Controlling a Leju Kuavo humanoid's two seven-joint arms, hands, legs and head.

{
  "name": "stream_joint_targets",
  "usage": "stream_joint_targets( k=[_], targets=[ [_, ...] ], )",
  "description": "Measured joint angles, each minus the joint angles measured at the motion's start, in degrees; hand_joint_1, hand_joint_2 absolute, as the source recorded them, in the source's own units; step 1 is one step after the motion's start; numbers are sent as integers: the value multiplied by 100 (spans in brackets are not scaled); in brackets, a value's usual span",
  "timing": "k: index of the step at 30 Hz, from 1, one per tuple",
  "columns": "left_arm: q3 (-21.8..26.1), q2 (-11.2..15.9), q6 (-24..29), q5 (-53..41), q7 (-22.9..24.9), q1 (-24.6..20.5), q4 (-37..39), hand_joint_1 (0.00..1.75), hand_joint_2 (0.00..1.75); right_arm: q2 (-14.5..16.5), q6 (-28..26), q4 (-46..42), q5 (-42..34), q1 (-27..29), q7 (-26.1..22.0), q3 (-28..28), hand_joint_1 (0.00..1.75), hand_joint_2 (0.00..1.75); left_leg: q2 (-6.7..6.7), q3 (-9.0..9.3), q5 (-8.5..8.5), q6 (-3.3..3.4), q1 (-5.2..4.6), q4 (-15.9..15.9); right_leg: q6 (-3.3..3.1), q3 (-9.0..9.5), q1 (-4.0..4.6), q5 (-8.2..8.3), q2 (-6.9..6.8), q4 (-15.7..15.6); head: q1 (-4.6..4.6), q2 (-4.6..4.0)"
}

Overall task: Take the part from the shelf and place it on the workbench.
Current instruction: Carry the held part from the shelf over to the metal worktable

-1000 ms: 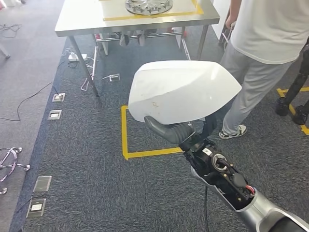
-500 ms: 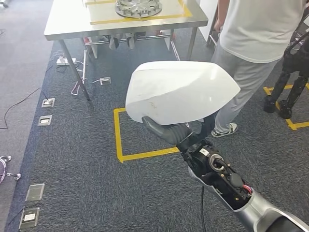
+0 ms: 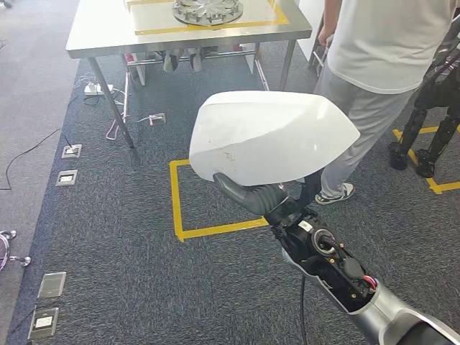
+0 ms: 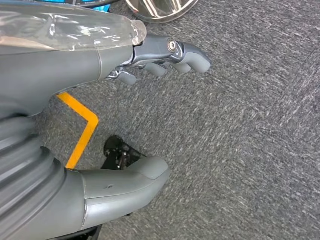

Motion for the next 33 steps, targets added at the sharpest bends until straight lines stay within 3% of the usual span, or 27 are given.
stream_joint_targets(
  k=[9, 13, 15, 17, 18, 19, 20, 22, 23, 24, 27, 29, 33],
  targets=[
    [0, 1, -31, 19, 0, -4, 0, 0, 175, 1, 40, 7, 16, 0, -4, -18, 175, 175, -4, 11, -15, 22, -10, 6, 19, 10, -16, 0, 3, -15, -1, 0],
    [0, 9, -31, 16, 0, -19, 0, 0, 175, -1, 51, 9, 26, 4, -11, -27, 175, 175, 15, 136, -29, 136, 12, -150, 103, 4, -16, 26, -26, 127, 2, -1],
    [0, 10, -32, 15, 0, -23, 0, 0, 175, -1, 52, 9, 28, -8, -15, -41, 175, 175, 38, 248, -20, 174, 42, -213, 114, -185, -23, -206, -87, 535, 24, -1],
    [0, 11, -33, 15, 0, -24, 0, 0, 175, -1, 54, 12, 29, 1, -16, -51, 175, 175, 55, 275, -36, 175, 42, -216, 136, -569, -45, -530, -126, 1271, 41, -1],
    [0, 8, -34, 15, 0, -20, 0, 0, 175, -1, 55, 17, 29, 15, -16, -54, 175, 175, 60, 284, -49, 162, 47, -215, 158, -738, -65, -613, -138, 1544, 43, -1],
    [0, 5, -35, 16, 0, -16, 0, 0, 175, -1, 56, 23, 29, 28, -15, -55, 175, 175, 62, 299, -66, 138, 59, -212, 182, -825, -88, -596, -150, 1635, 46, -1],
    [0, 1, -37, 16, 0, -11, 0, 0, 175, -2, 56, 30, 29, 34, -14, -58, 175, 175, 61, 325, -90, 104, 77, -208, 208, -789, -114, -451, -164, 1481, 52, -1],
    [0, 1, -40, 16, 0, -6, 1, 0, 175, -2, 56, 42, 29, 38, -13, -65, 175, 175, 59, 399, -156, 15, 116, -191, 263, -505, -164, -30, -195, 750, 71, -1],
    [0, 4, -42, 16, 0, -10, 1, 0, 175, -3, 56, 47, 29, 37, -12, -67, 175, 175, 62, 419, -192, -38, 124, -168, 258, -380, -164, 49, -212, 409, 84, -1],
    [0, 9, -43, 15, 0, -13, 2, 0, 175, -3, 57, 52, 29, 43, -11, -67, 175, 175, 67, 421, -225, -88, 120, -150, 218, -293, -156, 80, -220, 216, 90, -1],
    [0, 10, -44, 8, 0, -27, 2, 0, 175, -3, 69, 56, 30, 75, -22, -66, 175, 175, 92, 429, -275, -216, 122, -80, 5, -195, -106, 23, -195, 173, 29, 0],
    [0, 1, -44, 0, 0, -44, 1, 0, 175, -4, 81, 51, 34, 63, -29, -83, 175, 175, 92, 276, -271, -253, 147, 252, -83, -101, -94, -14, -172, 157, -6, -1],
    [-2, -4, -44, -19, 8, -53, 1, 0, 175, -6, 96, 46, 45, 62, -32, -97, 175, 175, 78, -776, -635, -230, 98, 1671, -202, 110, -29, -185, -141, 136, -49, -1]
  ],
)
